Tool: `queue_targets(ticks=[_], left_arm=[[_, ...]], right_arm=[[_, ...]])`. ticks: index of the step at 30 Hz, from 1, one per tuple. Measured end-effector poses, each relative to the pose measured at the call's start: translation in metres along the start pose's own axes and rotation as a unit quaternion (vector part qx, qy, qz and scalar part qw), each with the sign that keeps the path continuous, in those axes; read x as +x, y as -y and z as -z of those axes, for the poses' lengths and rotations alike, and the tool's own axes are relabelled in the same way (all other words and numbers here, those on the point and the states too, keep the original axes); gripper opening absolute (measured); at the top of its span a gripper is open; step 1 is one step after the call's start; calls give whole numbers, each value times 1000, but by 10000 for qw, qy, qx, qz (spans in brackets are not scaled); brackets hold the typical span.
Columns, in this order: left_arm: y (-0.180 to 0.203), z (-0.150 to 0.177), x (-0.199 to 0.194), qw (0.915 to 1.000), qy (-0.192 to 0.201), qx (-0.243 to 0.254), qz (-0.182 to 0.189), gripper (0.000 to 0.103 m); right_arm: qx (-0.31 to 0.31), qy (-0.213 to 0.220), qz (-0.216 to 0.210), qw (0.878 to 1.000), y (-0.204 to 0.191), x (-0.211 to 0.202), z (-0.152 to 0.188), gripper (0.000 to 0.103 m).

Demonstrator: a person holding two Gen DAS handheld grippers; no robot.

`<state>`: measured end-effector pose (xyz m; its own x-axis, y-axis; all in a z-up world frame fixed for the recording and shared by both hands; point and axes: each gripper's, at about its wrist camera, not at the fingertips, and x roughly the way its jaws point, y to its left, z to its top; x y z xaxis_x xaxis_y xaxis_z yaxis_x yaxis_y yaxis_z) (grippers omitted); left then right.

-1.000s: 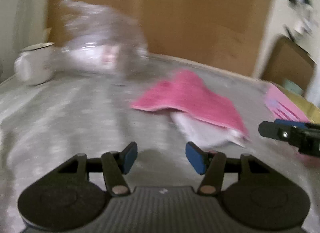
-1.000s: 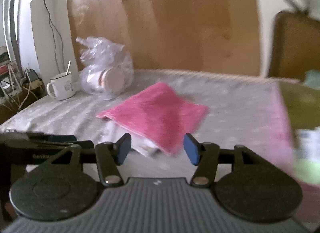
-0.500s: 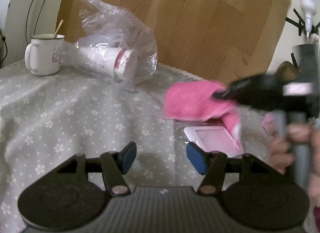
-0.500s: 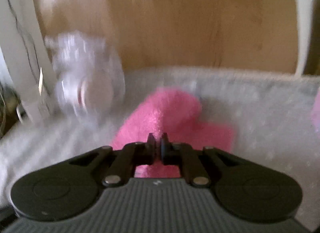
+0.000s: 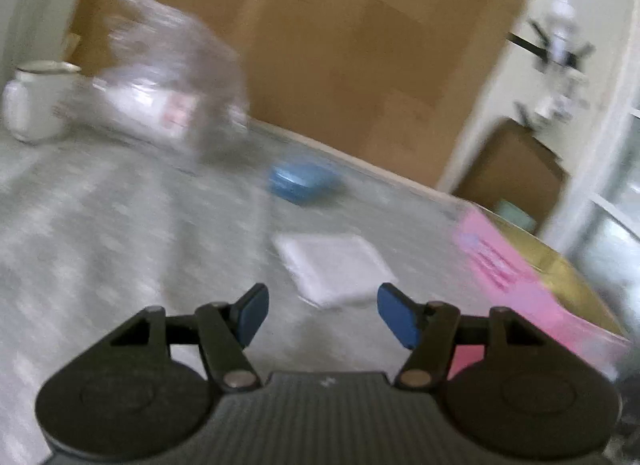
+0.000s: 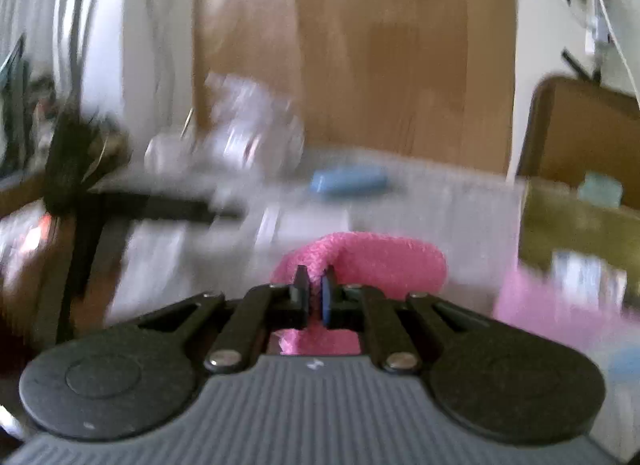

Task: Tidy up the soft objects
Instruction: 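Grasp the pink towel with the right tool and lift it, then close the left tool on the pink towel while the right tool holds it, then lower the pink towel into the pink tin and open the left tool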

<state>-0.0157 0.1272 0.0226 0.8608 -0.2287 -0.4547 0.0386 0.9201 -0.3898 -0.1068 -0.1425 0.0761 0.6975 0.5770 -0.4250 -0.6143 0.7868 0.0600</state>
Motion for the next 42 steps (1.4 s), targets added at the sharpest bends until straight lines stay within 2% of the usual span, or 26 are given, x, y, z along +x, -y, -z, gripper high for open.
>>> queue_targets(ticks=[4, 6, 7, 8, 11, 13, 15, 16, 17, 18, 19, 20, 21, 23, 26, 29, 32, 34, 37, 39, 40, 41, 42], left_arm=[[51, 20, 4, 9944, -664, 408, 716, 63], [73, 27, 5, 9894, -919, 598, 949, 76], [82, 31, 5, 9876, -1009, 701, 980, 86], [91, 33, 4, 9857, -1091, 817, 988, 91], [110, 40, 7, 9813, -1266, 1202, 809, 93], [115, 43, 14, 9796, -1394, 1319, 588, 93], [115, 49, 23, 9774, -1624, 1240, 549, 86], [116, 52, 21, 9787, -1503, 1297, 527, 81], [117, 54, 22, 9770, -1527, 1377, 559, 72], [122, 56, 21, 9750, -1547, 1479, 595, 62], [125, 55, 20, 9734, -1593, 1489, 699, 44], [126, 51, 20, 9730, -1637, 1419, 792, 32], [128, 45, 19, 9734, -1637, 1376, 827, 31], [138, 30, 15, 9729, -1530, 1354, 1088, 31], [172, 2, 9, 9695, -1078, 1702, 1397, 32], [211, -23, 15, 9602, -684, 2089, 1723, 36], [247, -38, 48, 9499, -643, 2307, 2009, 37], [265, -42, 86, 9463, -866, 2325, 2071, 37], [284, -43, 146, 9461, -1259, 2213, 2004, 42], [290, -43, 178, 9507, -1436, 2036, 1848, 52], [291, -43, 192, 9542, -1500, 1926, 1731, 65], [292, -43, 206, 9593, -1542, 1805, 1532, 76], [292, -43, 214, 9633, -1548, 1731, 1345, 78]], right_arm=[[-23, -399, 52, 9992, -13, -24, 47, 16], [128, -461, 63, 9988, -13, -31, 58, 50], [204, -474, 64, 9986, -11, -34, 61, 77], [263, -434, 112, 9986, -9, -37, 62, 89], [293, -170, 207, 9992, -3, -44, 60, 90], [267, -280, 167, 9991, -2, -34, 57, 91], [103, -478, 213, 9986, -3, -20, 56, 91], [27, -580, 257, 9980, -3, -10, 56, 90], [-15, -720, 268, 9970, -4, 0, 56, 84], [-1, -836, 204, 9963, -1, 5, 57, 69], [89, -765, 92, 9970, 1, 6, 57, 41], [111, -708, -14, 9974, 2, 7, 55, 32], [104, -698, 97, 9975, 2, 8, 52, 28], [96, -588, 183, 9981, 5, 8, 48, 16], [208, -91, 282, 9993, 15, -5, 34, 16], [-33, 642, 906, 9938, 28, -21, 10, 16], [-13, 1019, 1456, 9841, 55, -26, -7, 17], [149, 1005, 1752, 9793, 82, -21, -14, 17], [625, 590, 1931, 9774, 133, -2, -17, 17], [824, 293, 2037, 9751, 163, 16, -17, 17], [854, 163, 2140, 9730, 176, 24, -17, 19], [857, 39, 2242, 9708, 187, 33, -17, 26], [837, -99, 2366, 9679, 196, 42, -18, 32]])
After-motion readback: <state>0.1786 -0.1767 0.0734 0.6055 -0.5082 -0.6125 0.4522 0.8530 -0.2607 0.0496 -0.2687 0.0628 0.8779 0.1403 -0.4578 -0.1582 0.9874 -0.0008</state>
